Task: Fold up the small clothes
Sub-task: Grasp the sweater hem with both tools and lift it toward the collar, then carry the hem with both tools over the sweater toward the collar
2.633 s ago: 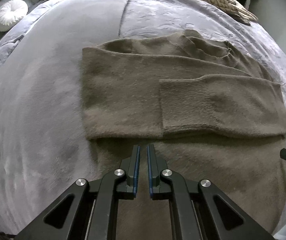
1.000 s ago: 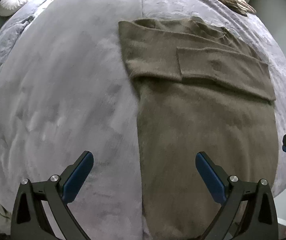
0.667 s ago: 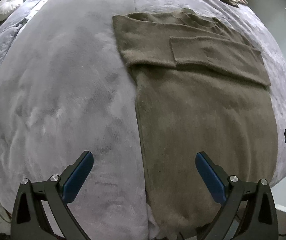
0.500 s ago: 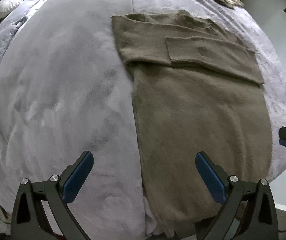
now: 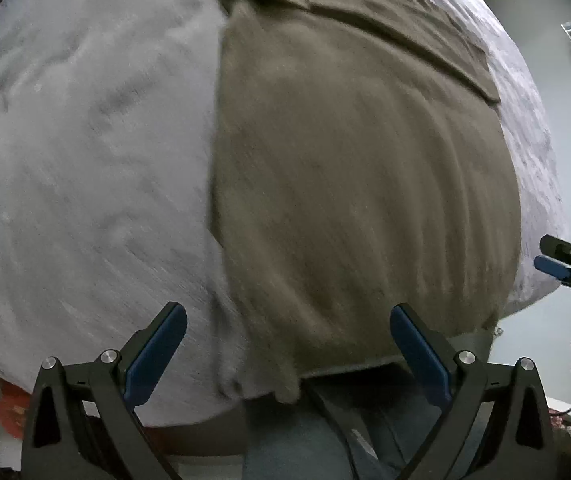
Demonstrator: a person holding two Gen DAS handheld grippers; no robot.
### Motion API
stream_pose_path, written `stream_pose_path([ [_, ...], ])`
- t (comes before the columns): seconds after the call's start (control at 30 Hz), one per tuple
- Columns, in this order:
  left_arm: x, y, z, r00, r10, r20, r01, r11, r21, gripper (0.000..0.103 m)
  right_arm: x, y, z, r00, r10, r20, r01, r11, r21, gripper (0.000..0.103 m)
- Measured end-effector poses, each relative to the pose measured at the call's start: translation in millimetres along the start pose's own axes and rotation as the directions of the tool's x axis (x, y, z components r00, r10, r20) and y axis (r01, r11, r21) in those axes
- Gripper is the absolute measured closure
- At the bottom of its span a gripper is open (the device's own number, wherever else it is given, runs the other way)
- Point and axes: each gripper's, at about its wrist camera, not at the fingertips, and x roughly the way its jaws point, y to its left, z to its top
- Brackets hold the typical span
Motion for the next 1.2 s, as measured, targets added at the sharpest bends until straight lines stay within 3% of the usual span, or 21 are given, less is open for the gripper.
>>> stream_pose_path([
  [0.2, 29.1, -15.2, -22.0, 0.995, -0.056, -0.076, 0.055, 0.998, -0.019, 0.001, 24.2, -52.6, -19.5, 0.998, 0.014, -0.057, -0.008, 0.996, 0.094, 0.0],
  [0.33, 42.1, -22.1, -27.0, 0.992, -0.093, -0.08, 0.088, 0.994, -0.062, 0.002, 50.1, -60.0, -28.5, 0.988, 0.115, -0.106, -0.102, 0.986, 0.129, 0.0],
  [0.43, 44.2, -27.0, -28.7, 0.996, -0.063, -0.063, 0.059, 0.996, -0.067, 0.015, 58.7, -52.6, -31.4, 0.978, 0.177, -0.111, -0.163, 0.979, 0.125, 0.0],
  [0.5, 45.4, -26.1, -26.7, 0.997, -0.041, -0.058, 0.037, 0.997, -0.072, 0.03, 59.0, -46.0, -32.1, 0.968, 0.228, -0.107, -0.216, 0.97, 0.113, 0.002],
  [0.53, 43.5, -23.2, -27.2, 0.998, -0.03, -0.056, 0.026, 0.997, -0.074, 0.042, 58.6, -42.6, -33.5, 0.962, 0.253, -0.106, -0.242, 0.965, 0.102, 0.003],
  [0.57, 41.6, -19.2, -27.8, 0.998, -0.015, -0.056, 0.011, 0.997, -0.075, 0.056, 59.2, -40.4, -34.8, 0.96, 0.259, -0.107, -0.249, 0.964, 0.096, 0.008],
  [0.63, 39.7, -11.9, -27.6, 0.998, -0.003, -0.06, -0.002, 0.997, -0.078, 0.075, 60.7, -37.5, -37.2, 0.963, 0.242, -0.121, -0.232, 0.969, 0.09, 0.036],
  [0.67, 37.6, -7.1, -28.0, 0.998, -0.019, -0.064, 0.013, 0.996, -0.085, 0.084, 62.5, -38.1, -38.3, 0.966, 0.223, -0.131, -0.211, 0.973, 0.096, 0.069],
  [0.7, 35.9, -3.6, -27.8, 0.997, -0.031, -0.066, 0.025, 0.996, -0.087, 0.09, 64.5, -39.2, -39.1, 0.965, 0.218, -0.143, -0.204, 0.973, 0.107, 0.092],
  [0.77, 29.4, 0.3, -27.9, 0.994, -0.088, -0.064, 0.082, 0.993, -0.089, 0.094, 62.4, -38.4, -40.3, 0.955, 0.262, -0.138, -0.246, 0.961, 0.125, 0.094],
  [0.9, 7.1, 1.5, -21.1, 0.981, -0.192, -0.025, 0.189, 0.979, -0.081, 0.094, 44.9, -35.8, -43.1, 0.919, 0.383, -0.094, -0.37, 0.92, 0.132, 0.095],
  [1.03, -15.6, 2.2, -3.6, 0.968, -0.252, 0.01, 0.252, 0.965, -0.075, 0.094, 16.6, -32.6, -34.4, 0.859, 0.512, -0.006, -0.504, 0.848, 0.162, 0.095],
  [1.2, -48.7, 5.4, 34.6, 0.949, -0.31, 0.06, 0.313, 0.949, -0.04, 0.094, -10.3, -18.4, -12.2, 0.789, 0.603, 0.114, -0.613, 0.769, 0.18, 0.095],
])
